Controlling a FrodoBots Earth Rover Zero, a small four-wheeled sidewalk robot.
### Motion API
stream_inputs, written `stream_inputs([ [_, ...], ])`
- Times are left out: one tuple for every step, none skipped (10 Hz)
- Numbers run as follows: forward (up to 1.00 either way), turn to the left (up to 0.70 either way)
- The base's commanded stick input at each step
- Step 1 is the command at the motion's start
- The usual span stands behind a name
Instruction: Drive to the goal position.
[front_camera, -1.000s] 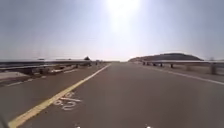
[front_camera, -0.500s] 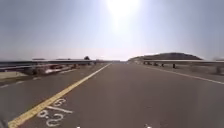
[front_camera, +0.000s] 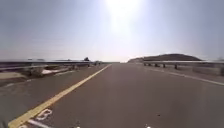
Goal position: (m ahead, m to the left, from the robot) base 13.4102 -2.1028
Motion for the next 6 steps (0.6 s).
stream_inputs([
  [0.70,0.00],
  [0.70,0.00],
  [0.70,0.00],
  [0.70,0.00],
  [0.70,0.00],
  [0.70,0.00],
])
